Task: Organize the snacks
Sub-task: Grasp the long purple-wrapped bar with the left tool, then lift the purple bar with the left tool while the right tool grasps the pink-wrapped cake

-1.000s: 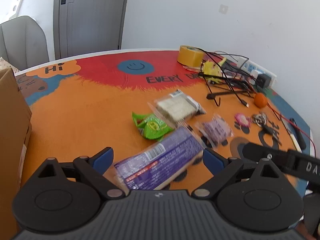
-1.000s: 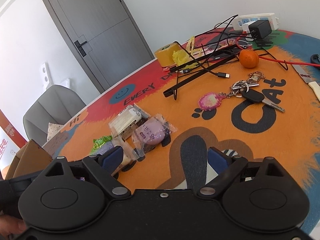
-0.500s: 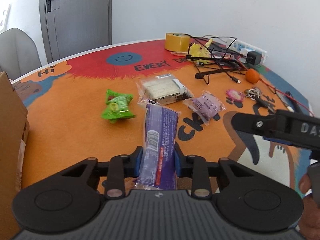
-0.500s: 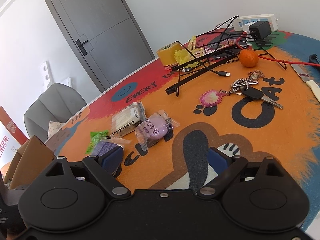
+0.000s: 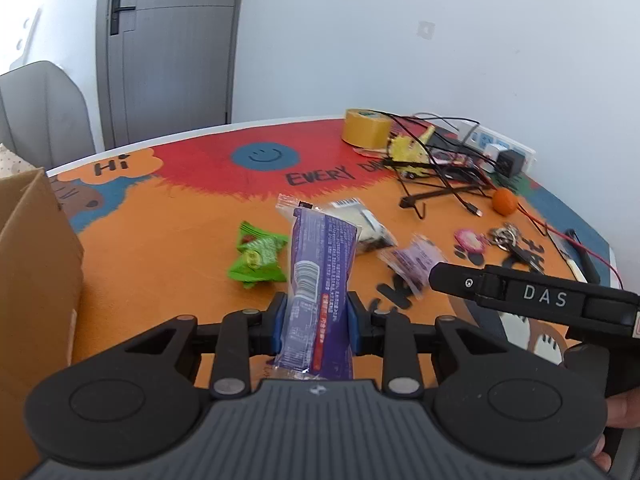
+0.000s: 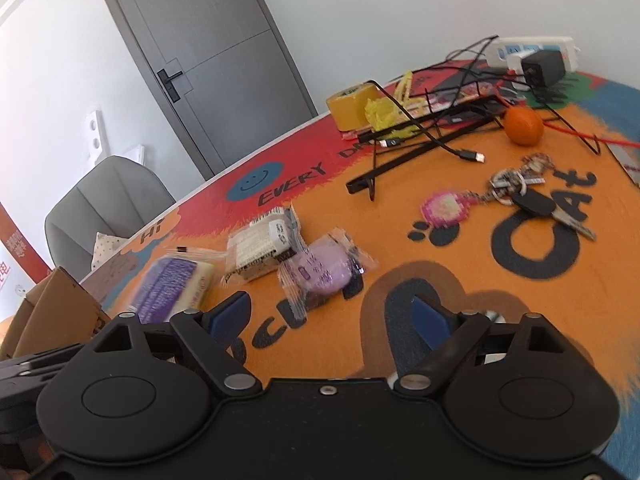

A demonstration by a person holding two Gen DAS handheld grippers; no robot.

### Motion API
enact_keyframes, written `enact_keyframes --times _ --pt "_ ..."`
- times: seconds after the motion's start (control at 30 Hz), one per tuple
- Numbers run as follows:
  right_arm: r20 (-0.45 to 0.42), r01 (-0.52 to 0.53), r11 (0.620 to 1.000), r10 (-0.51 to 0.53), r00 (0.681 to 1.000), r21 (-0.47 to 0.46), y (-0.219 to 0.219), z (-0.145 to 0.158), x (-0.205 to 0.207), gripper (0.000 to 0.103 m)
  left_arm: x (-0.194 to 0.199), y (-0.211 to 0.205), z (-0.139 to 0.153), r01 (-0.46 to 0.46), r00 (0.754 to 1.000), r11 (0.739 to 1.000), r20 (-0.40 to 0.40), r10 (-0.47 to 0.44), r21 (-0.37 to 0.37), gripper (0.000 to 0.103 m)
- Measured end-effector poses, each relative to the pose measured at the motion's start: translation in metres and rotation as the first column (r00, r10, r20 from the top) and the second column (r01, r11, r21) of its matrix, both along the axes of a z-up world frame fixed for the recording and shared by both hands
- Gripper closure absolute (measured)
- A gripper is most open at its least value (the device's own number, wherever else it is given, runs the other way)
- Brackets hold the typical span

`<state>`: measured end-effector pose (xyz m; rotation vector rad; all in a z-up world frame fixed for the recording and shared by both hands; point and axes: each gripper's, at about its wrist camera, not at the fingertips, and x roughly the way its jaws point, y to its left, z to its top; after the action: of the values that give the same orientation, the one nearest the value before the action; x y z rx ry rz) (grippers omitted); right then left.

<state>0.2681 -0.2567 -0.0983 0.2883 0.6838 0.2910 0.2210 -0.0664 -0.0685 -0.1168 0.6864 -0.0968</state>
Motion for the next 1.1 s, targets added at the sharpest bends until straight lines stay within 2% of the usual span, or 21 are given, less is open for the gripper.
enact_keyframes --times 0.27,0.33,0.53,0.8,0.87,0.93,1.03,1.1 --pt "0.021 -0.027 0.998 0.029 0.999 -0.065 0.016 0.004 0.021 0.014 0.008 0.022 0.0 -0.088 0.996 0.996 0.004 0.088 -0.03 0.074" --pt "0.031 -0.035 0.995 0.038 0.999 -0.09 0.022 0.004 0.025 0.009 0.011 0.026 0.0 -0.107 0.994 0.994 0.002 0.107 -0.028 0.074" --pt "0.043 -0.056 0.988 0.063 0.997 -0.141 0.034 0.006 0.036 0.004 0.016 0.034 -0.003 -0.156 0.988 0.987 -0.012 0.156 -0.033 0.074" --pt "0.059 -0.065 0.974 0.079 0.995 -0.218 0.047 0.004 0.047 0.005 0.018 0.036 -0.003 -0.182 0.983 0.983 0.004 0.182 -0.032 0.074" --pt "0.046 -0.077 0.969 0.091 0.995 -0.235 0.05 0.0 0.049 0.017 0.018 0.035 -0.004 -0.185 0.983 0.982 0.005 0.185 -0.031 0.074" --pt "0.019 -0.084 0.964 0.092 0.996 -0.252 0.052 -0.004 0.05 0.052 0.018 0.036 -0.004 -0.188 0.982 0.982 0.005 0.188 -0.036 0.074" --pt "0.031 -0.101 0.969 0.11 0.993 -0.227 0.05 -0.002 0.041 0.063 0.015 0.037 -0.003 -0.191 0.982 0.981 0.006 0.191 -0.039 0.074" --pt "0.031 -0.102 0.97 0.112 0.993 -0.22 0.05 0.0 0.035 0.064 0.013 0.037 -0.002 -0.19 0.982 0.981 0.007 0.19 -0.044 0.074"
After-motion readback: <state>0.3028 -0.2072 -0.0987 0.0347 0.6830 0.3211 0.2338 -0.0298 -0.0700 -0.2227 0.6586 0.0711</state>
